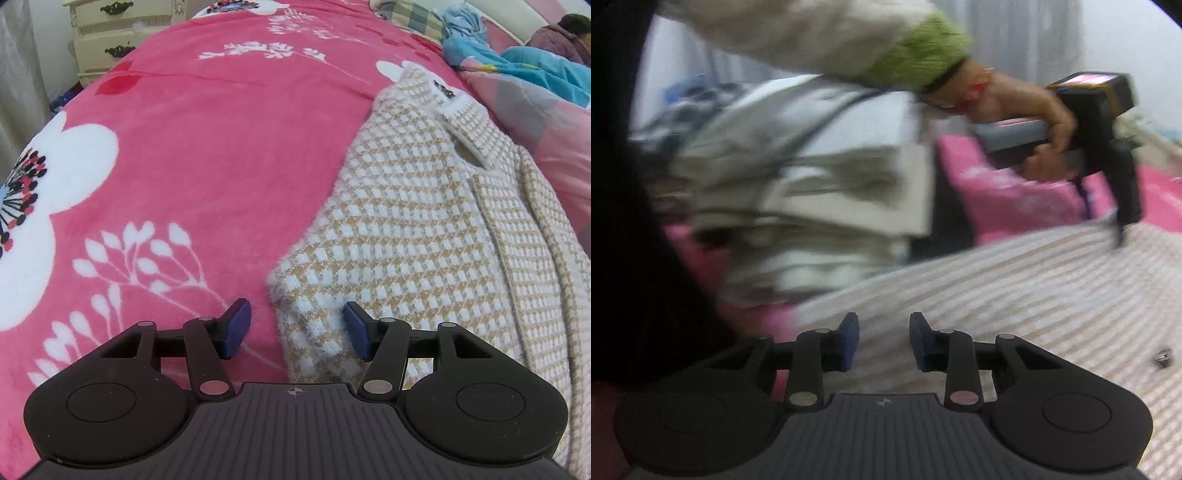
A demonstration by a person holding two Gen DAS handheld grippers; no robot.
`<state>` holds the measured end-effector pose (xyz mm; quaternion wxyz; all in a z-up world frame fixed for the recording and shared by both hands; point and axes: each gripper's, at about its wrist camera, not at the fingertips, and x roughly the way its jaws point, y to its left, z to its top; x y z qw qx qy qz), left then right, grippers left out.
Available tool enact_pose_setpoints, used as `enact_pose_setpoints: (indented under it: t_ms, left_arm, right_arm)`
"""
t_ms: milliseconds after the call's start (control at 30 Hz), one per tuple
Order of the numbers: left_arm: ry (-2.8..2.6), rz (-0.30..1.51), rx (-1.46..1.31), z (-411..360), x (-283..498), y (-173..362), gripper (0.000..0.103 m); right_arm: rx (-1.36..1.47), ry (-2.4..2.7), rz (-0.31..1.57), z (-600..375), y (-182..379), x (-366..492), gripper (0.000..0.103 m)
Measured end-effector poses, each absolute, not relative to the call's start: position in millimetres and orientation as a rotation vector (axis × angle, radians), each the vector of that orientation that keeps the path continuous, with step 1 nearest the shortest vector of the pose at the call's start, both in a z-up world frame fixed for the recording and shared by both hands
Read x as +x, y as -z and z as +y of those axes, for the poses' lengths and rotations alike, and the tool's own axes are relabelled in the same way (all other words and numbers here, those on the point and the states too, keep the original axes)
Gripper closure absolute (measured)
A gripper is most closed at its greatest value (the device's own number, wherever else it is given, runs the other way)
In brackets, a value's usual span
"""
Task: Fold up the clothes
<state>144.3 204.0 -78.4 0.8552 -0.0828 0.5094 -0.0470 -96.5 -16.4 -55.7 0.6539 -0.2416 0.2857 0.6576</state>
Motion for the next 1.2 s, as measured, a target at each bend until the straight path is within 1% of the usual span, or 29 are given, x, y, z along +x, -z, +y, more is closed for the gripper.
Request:
enact_pose_setpoints:
  t_ms: [67, 133, 167, 233, 333, 400, 500, 533, 667, 700, 733, 800, 867, 1000, 1067, 1100, 1133, 1200]
  left_arm:
    - [0.084, 1.079, -0.187, 204, 146, 75, 0.046]
    - [0.045, 1.065, -0.222, 204, 145, 64, 0.047]
    - [0.033, 1.033, -0.228, 204, 142, 55, 0.047]
    - [0.01, 0.975, -0.245, 201, 138, 38, 0.046]
    - [0.001, 0.913, -0.343, 194, 140, 11, 0.046]
    - [0.014, 0.902, -0.371, 183, 145, -3, 0.046]
    - [0.043, 0.904, -0.337, 160, 163, -12, 0.046]
    - [0.049, 0.902, -0.313, 154, 172, -11, 0.046]
    - [0.11, 0.845, -0.246, 137, 228, 1, 0.045]
    - [0.128, 0.827, -0.232, 133, 243, 5, 0.043]
    - [0.146, 0.809, -0.218, 129, 259, 8, 0.037]
    - [0.181, 0.773, -0.189, 121, 290, 16, 0.033]
    - [0.215, 0.737, -0.162, 113, 321, 23, 0.028]
    - [0.182, 0.768, -0.287, 116, 367, 42, 0.027]
    - [0.194, 0.784, -0.356, 120, 381, 49, 0.027]
    - [0.206, 0.791, -0.391, 122, 388, 53, 0.027]
    - [0.229, 0.808, -0.421, 121, 398, 58, 0.027]
    - [0.238, 0.844, -0.462, 121, 409, 66, 0.027]
  right_arm:
    - [-0.596, -1.473, 0.611, -29, 44, -95, 0.07]
    - [-0.568, -1.396, 0.588, -45, 27, -74, 0.069]
    - [-0.528, -1.329, 0.589, -54, 19, -53, 0.069]
    - [-0.45, -1.174, 0.588, -73, 5, -9, 0.066]
    - [-0.338, -0.949, 0.598, -103, -3, 62, 0.066]
    - [-0.281, -0.83, 0.6, -117, -5, 105, 0.066]
    - [-0.242, -0.709, 0.6, -126, -4, 164, 0.065]
    - [-0.209, -0.682, 0.616, -128, -1, 187, 0.061]
    - [-0.064, -0.594, 0.694, -136, 11, 272, 0.053]
    - [-0.014, -0.587, 0.733, -139, 15, 296, 0.05]
    - [0.019, -0.579, 0.766, -141, 19, 318, 0.045]
    - [0.038, -0.56, 0.819, -142, 27, 355, 0.034]
    - [0.087, -0.56, 0.843, -145, 32, 375, 0.033]
    - [0.192, -0.577, 0.861, -149, 36, 399, 0.033]
    - [0.172, -0.599, 0.867, -146, 34, 396, 0.036]
    - [0.172, -0.616, 0.881, -146, 34, 393, 0.043]
    - [0.175, -0.648, 0.902, -145, 35, 388, 0.054]
    - [0.149, -0.695, 0.925, -137, 39, 377, 0.065]
